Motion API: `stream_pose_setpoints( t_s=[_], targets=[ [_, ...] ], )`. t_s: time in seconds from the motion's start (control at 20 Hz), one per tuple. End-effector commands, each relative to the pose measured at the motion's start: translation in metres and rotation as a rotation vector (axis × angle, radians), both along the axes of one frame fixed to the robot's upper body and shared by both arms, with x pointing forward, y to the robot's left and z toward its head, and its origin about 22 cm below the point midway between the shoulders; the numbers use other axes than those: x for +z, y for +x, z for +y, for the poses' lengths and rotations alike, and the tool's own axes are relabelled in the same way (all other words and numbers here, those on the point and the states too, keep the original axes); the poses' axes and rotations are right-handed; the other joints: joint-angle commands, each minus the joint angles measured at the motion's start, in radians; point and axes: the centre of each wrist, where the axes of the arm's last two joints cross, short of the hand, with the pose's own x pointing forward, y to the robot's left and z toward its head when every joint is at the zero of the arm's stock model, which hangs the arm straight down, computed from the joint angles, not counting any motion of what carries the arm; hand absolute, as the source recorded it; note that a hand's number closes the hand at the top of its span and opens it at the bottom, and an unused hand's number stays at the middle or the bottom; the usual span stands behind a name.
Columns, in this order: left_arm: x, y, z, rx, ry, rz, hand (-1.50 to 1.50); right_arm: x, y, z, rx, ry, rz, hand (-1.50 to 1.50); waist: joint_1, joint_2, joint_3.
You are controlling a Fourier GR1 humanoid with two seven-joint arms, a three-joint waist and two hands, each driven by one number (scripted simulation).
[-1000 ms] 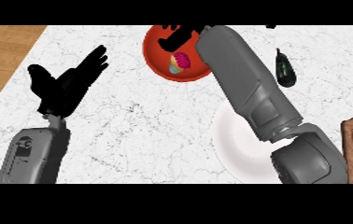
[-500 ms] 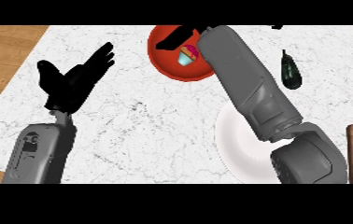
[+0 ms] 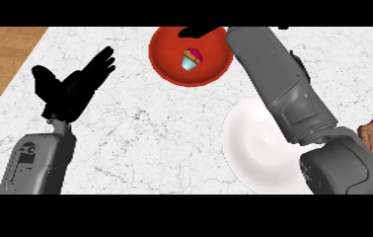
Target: Pick the cupcake from the plate and place it in the bowl
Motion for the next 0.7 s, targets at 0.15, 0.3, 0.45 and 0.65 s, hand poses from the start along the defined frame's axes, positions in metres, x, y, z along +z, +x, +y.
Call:
stream_pose_setpoints(
  t_s=[0.15, 0.3, 0.45, 0.65],
  targets=[
    [-0.010, -0.008, 0.008, 0.060, 0.004, 0.023, 0.00, 0.003, 0.010, -0.065, -0.009, 0.019, -0.090, -1.50, -0.045, -0.016, 0.002],
    [-0.010, -0.013, 0.012, 0.062, 0.008, 0.040, 0.00, 0.001, 0.010, -0.088, 0.111, 0.025, -0.130, -1.50, -0.062, -0.025, 0.002],
    [-0.007, -0.017, 0.034, 0.069, 0.001, 0.032, 0.00, 0.009, 0.011, -0.121, 0.167, 0.040, -0.169, -1.50, -0.081, -0.034, 0.002],
    [-0.010, -0.022, 0.034, 0.102, -0.003, 0.056, 0.00, 0.001, 0.008, -0.144, 0.296, 0.146, -0.192, -1.50, -0.106, -0.044, 0.002]
  ],
)
